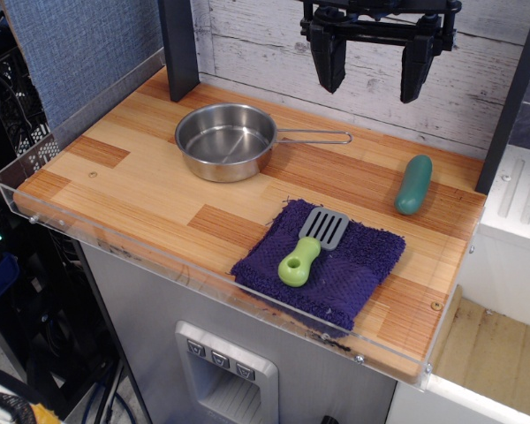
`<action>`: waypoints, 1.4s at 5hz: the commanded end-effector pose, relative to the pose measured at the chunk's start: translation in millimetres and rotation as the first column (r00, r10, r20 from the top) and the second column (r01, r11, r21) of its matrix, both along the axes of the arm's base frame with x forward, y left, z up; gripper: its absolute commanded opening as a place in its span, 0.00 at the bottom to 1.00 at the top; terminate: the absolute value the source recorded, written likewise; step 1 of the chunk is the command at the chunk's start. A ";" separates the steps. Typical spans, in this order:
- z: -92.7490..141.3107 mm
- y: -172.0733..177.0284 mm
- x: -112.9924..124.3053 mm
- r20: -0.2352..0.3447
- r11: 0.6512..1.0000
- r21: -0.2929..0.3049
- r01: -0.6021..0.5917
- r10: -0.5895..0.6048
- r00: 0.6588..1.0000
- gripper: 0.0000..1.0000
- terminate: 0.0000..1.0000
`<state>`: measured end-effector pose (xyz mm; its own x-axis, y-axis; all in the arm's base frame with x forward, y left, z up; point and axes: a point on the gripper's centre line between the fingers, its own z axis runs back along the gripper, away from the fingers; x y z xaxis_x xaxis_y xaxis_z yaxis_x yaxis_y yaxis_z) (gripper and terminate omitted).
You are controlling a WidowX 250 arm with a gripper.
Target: Move the spoon to the left side of the cucumber in the table.
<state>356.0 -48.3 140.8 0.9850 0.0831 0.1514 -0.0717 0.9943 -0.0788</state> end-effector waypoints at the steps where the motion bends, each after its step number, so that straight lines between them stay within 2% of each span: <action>1: 0.0 0.0 0.0 0.000 1.000 0.000 0.000 0.000 1.000 1.00 0.00; 3: -10.6 -9.1 -40.9 -0.027 0.997 0.070 0.025 -0.024 0.999 1.00 0.00; 4: -21.6 -9.0 -61.7 -0.057 0.995 0.079 0.066 -0.061 0.996 1.00 0.00; 5: -38.6 -4.4 -69.2 -0.104 0.993 0.091 0.070 -0.060 0.993 1.00 0.00; 6: -64.1 -3.1 -65.8 -0.172 0.991 0.083 0.107 -0.092 0.981 1.00 0.00; 7: -78.9 -2.4 -60.6 -0.209 0.988 0.087 0.125 -0.105 0.972 1.00 0.00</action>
